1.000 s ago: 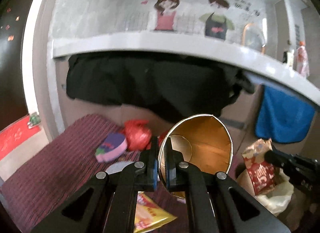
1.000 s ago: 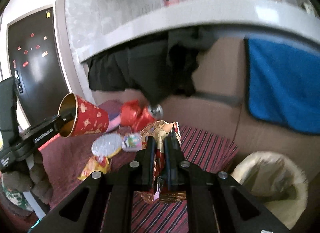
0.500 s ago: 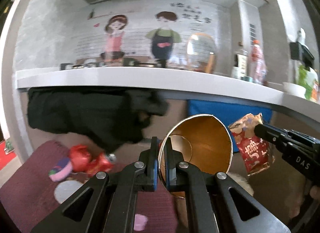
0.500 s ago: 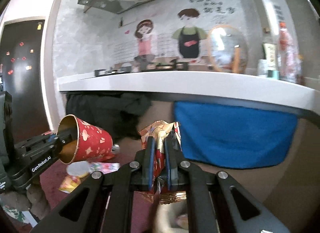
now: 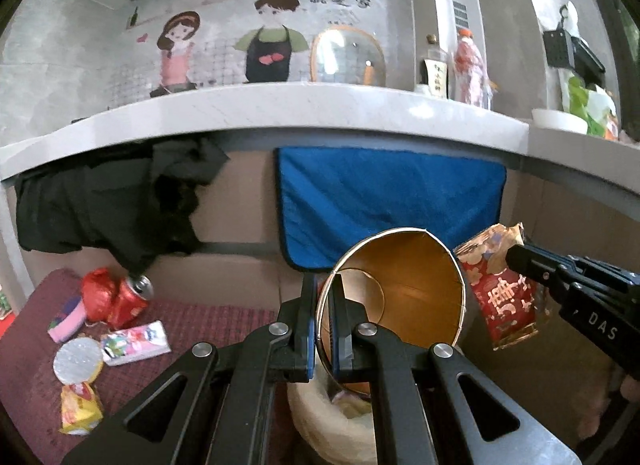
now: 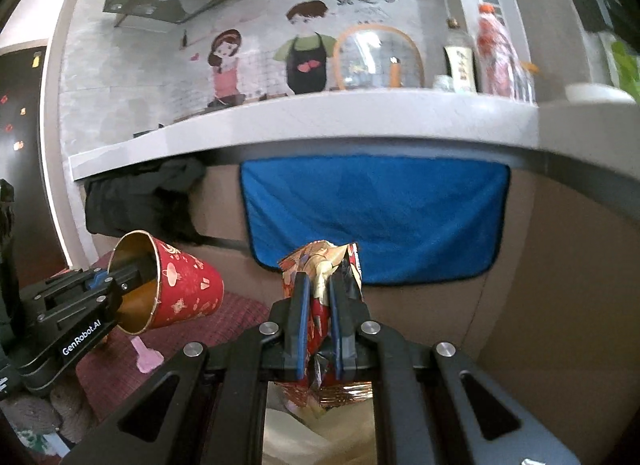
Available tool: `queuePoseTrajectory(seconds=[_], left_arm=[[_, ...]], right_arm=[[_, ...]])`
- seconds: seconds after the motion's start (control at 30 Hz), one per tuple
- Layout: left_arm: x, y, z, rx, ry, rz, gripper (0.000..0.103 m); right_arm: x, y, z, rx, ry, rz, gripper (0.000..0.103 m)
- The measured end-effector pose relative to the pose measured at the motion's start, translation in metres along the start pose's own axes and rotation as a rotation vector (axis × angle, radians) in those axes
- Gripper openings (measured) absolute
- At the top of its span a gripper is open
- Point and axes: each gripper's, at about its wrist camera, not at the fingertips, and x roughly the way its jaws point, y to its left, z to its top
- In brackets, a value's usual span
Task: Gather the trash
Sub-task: 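Carry the wrapper and cup over the bin and open both tools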
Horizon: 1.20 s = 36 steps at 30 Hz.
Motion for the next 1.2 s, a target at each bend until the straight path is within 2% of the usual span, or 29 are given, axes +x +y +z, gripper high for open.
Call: queuePoseTrajectory(seconds=[0.23, 0.73, 0.97, 1.07, 1.1, 1.13, 1.17, 1.2], left_arm=[[0.024, -0.005, -0.014, 0.005, 0.054, -0.006, 0.005], [0.065, 0.002, -0.036, -0.028, 0.147, -0.022, 0.005], [0.088, 0.007, -0.044, -0.055, 0.199, -0.057, 0.005], [0.100, 0.014, -0.048, -0.085, 0.248, -0.142, 0.013], [0.104, 0.019, -0.049, -0.101, 0.265, -0.176, 0.022], [0.105, 0.022, -0.049, -0.108, 0.271, -0.183, 0.034], [0.104, 0.025, -0.048, -0.111, 0.267, -0.182, 0.038], [0.103, 0.028, -0.048, -0.113, 0.260, -0.181, 0.043]], right_arm=[[0.017, -0.020, -0.017, 0.045, 0.036, 0.011, 0.009], [0.059, -0.025, -0.044, 0.067, 0.116, 0.040, 0.009], [0.079, -0.027, -0.048, 0.078, 0.154, 0.044, 0.009], [0.087, -0.029, -0.052, 0.091, 0.168, 0.054, 0.015], [0.092, -0.031, -0.053, 0.102, 0.175, 0.060, 0.016], [0.095, -0.033, -0.055, 0.112, 0.187, 0.068, 0.023], [0.098, -0.034, -0.057, 0.126, 0.198, 0.075, 0.033], [0.098, -0.035, -0.058, 0.136, 0.200, 0.078, 0.036]])
